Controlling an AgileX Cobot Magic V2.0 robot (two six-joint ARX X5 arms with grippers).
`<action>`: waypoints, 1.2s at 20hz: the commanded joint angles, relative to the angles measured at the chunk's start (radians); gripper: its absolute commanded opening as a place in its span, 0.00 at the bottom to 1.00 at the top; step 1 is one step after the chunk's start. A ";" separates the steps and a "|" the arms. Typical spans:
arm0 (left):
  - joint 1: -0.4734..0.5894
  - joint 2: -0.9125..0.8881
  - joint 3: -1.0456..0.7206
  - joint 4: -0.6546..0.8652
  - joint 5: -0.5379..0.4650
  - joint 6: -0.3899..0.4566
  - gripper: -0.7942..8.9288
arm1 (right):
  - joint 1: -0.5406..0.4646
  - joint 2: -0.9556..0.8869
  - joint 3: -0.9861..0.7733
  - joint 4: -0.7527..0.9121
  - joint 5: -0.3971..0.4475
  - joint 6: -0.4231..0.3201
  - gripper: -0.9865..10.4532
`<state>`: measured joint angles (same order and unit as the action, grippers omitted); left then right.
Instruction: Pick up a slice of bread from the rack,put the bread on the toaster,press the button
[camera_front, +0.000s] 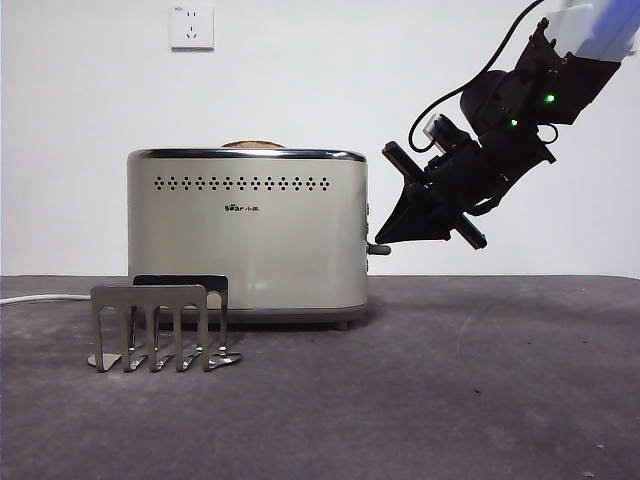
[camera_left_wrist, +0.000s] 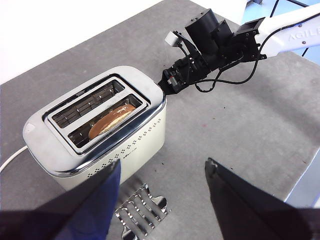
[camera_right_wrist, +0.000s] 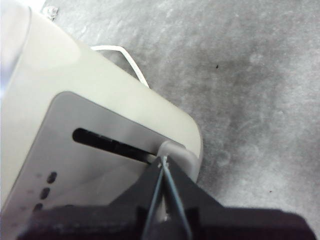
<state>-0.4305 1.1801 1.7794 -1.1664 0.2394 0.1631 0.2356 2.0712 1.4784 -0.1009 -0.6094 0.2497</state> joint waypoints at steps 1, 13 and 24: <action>-0.002 -0.002 -0.005 -0.003 0.001 -0.006 0.38 | 0.002 0.026 -0.018 -0.040 0.014 -0.014 0.08; -0.002 -0.002 -0.005 -0.011 0.001 -0.006 0.38 | -0.001 0.001 -0.013 -0.009 0.006 -0.016 0.08; -0.002 -0.002 -0.005 -0.039 0.002 -0.006 0.38 | -0.036 -0.487 -0.001 -0.332 0.016 -0.105 0.08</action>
<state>-0.4305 1.1805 1.7794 -1.2041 0.2394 0.1631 0.1951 1.5906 1.4792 -0.4206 -0.5911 0.1852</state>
